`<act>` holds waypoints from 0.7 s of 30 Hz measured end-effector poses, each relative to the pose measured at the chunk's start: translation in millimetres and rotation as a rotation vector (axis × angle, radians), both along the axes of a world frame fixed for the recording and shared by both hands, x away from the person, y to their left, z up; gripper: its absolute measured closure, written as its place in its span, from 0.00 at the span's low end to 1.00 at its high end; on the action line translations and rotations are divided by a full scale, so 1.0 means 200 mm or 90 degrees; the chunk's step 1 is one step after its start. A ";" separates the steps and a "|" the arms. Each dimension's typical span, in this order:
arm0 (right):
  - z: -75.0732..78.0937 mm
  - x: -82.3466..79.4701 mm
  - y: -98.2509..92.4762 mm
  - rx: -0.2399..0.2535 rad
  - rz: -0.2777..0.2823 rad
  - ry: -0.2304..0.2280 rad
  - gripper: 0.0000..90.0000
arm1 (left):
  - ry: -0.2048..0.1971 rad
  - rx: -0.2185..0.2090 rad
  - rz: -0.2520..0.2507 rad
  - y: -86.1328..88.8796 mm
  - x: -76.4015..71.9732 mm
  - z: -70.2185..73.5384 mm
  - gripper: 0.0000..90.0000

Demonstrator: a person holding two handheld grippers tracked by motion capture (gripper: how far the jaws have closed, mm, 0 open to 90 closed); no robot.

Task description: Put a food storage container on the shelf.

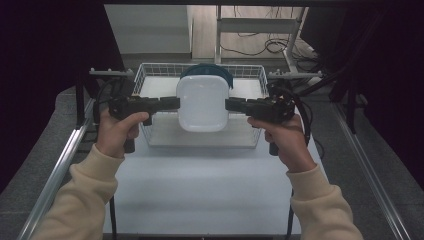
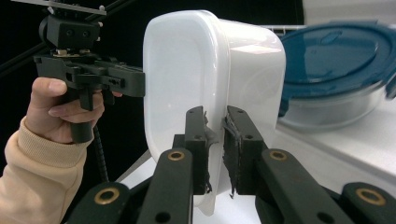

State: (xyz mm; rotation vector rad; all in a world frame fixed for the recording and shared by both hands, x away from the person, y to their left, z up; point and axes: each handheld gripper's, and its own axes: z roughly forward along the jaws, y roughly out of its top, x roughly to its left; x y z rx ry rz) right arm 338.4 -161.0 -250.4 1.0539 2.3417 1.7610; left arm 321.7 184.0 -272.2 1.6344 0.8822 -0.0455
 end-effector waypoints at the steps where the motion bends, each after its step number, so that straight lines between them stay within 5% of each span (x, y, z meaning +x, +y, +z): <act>1: 0.00 0.00 0.00 0.000 0.000 0.000 0.89 | 0.000 -0.001 0.000 0.00 0.01 0.01 0.90; 21: 0.26 0.15 0.01 -0.004 -0.004 -0.005 0.89 | 0.014 -0.023 -0.013 0.01 0.21 0.22 0.89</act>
